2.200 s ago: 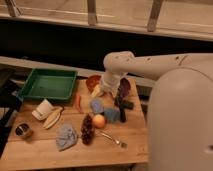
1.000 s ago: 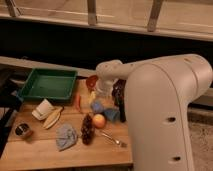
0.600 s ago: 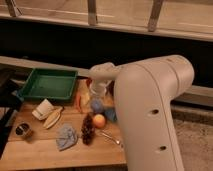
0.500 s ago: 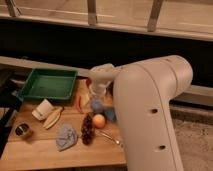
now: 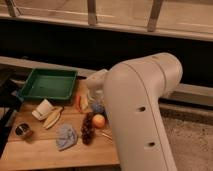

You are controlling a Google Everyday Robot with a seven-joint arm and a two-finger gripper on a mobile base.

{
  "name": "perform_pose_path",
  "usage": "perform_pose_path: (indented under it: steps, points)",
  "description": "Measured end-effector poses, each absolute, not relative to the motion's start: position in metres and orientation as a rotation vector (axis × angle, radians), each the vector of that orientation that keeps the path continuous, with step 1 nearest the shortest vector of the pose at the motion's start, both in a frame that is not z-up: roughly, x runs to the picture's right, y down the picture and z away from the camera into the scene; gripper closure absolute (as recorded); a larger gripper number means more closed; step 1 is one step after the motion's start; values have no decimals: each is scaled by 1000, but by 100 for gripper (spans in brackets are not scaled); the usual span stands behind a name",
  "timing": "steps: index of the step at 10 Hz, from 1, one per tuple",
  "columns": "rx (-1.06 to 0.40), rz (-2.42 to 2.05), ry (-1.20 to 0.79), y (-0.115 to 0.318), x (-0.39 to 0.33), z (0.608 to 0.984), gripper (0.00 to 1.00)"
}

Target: Place sponge in red bowl

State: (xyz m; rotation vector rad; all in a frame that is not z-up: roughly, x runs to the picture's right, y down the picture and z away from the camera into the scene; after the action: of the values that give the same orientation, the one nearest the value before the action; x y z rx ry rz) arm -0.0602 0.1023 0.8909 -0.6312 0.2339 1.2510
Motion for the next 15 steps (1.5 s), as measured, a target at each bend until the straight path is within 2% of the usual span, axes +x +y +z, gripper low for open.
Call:
perform_pose_path:
  steps: [4, 6, 12, 13, 15]
  points:
    - [-599, 1243, 279, 111, -56, 911, 26]
    - [-620, 1241, 290, 117, -57, 920, 32]
    - [-646, 1254, 278, 113, -52, 917, 92]
    - [-647, 1255, 277, 113, -53, 917, 99]
    - [-649, 1255, 276, 113, -54, 916, 100]
